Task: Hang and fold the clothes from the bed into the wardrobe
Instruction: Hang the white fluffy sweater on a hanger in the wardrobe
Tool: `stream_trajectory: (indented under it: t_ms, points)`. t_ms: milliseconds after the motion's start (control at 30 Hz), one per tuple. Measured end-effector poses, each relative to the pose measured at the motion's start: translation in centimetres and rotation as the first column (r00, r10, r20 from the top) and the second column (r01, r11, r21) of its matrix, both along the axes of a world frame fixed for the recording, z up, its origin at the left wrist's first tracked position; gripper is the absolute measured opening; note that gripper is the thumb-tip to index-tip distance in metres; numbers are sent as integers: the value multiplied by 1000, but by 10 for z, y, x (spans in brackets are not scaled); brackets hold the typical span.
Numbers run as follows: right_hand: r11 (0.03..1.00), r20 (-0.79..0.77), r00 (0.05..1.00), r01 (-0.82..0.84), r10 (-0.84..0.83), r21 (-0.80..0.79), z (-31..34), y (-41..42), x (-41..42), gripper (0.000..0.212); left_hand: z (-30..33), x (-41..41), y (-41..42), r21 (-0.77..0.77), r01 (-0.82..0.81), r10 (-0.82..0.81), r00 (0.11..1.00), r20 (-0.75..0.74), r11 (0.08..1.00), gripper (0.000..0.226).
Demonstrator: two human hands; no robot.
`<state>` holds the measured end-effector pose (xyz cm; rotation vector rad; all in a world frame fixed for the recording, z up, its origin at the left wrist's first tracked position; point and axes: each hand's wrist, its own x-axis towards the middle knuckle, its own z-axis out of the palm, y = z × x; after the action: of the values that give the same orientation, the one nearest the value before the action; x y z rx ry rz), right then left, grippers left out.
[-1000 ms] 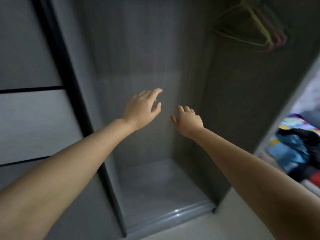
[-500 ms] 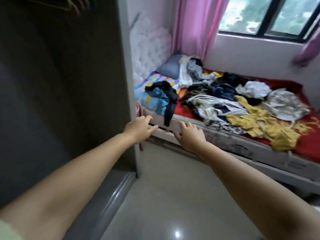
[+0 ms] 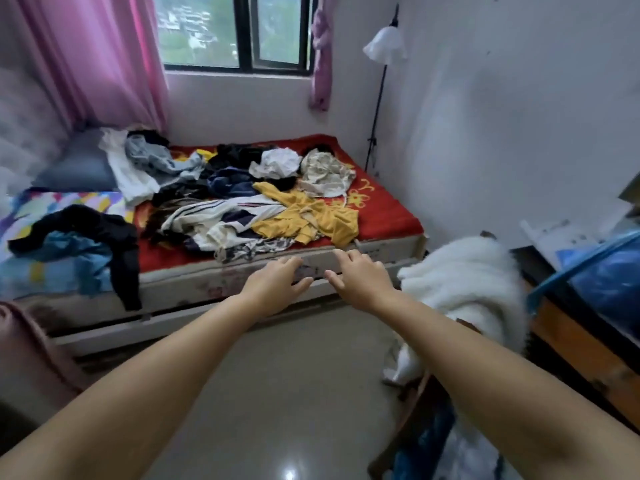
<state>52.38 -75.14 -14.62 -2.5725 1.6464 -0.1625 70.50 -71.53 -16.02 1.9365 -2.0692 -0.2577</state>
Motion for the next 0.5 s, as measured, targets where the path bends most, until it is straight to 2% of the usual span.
stream_trajectory:
  t_ms: [100, 233, 367, 433, 500]
  points:
    - [982, 12, 982, 190, -190, -21, 4, 1, -53, 54, -1, -43, -30, 20, 149, -148, 989, -13, 989, 51]
    - [908, 34, 909, 417, -416, -24, 10, 13, -119, 50, 1, -98, -59, 36, 350, -349, 936, -35, 936, 50]
    - [795, 88, 792, 607, -605, -3, 14, 25, -176, 51, -2, -147, -77, 21, 464, -459, 882, -105, 886, 44]
    - [733, 117, 726, 680, -677, 25, 8, 30, -201, 51, -13, -168, -80, 64, 516, -503, 852, -144, 854, 50]
    - [659, 238, 625, 745, -743, 101, 1, 28, -227, 52, -20, -192, -86, 105, 572, -554, 816, -164, 813, 62]
